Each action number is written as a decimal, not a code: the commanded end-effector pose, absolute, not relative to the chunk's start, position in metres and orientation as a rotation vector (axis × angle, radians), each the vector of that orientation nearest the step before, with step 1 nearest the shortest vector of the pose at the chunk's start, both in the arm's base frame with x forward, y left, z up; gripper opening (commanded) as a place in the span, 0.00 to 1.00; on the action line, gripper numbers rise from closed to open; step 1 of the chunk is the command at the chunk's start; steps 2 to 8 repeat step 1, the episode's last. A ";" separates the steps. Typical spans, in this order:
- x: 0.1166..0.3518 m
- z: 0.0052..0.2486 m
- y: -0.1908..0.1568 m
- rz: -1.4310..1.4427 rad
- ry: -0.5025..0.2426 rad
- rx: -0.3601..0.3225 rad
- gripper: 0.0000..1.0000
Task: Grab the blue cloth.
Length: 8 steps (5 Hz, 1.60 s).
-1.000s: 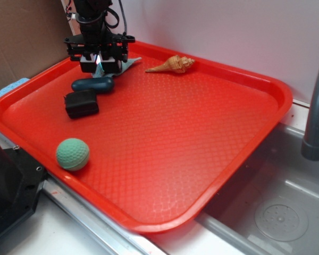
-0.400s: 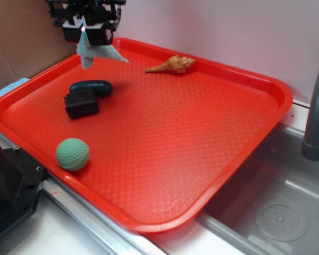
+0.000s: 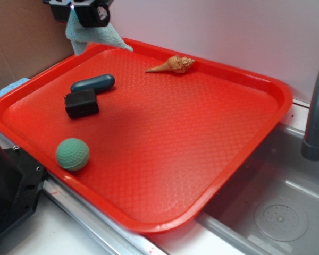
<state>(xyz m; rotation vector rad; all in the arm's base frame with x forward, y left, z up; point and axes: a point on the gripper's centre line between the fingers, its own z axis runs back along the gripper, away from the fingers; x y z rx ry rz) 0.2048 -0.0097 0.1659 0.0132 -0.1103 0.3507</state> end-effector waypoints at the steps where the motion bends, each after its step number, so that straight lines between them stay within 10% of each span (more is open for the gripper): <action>1: 0.179 0.184 -0.019 0.337 -0.111 -0.022 0.00; 8: 0.179 0.184 -0.019 0.337 -0.111 -0.022 0.00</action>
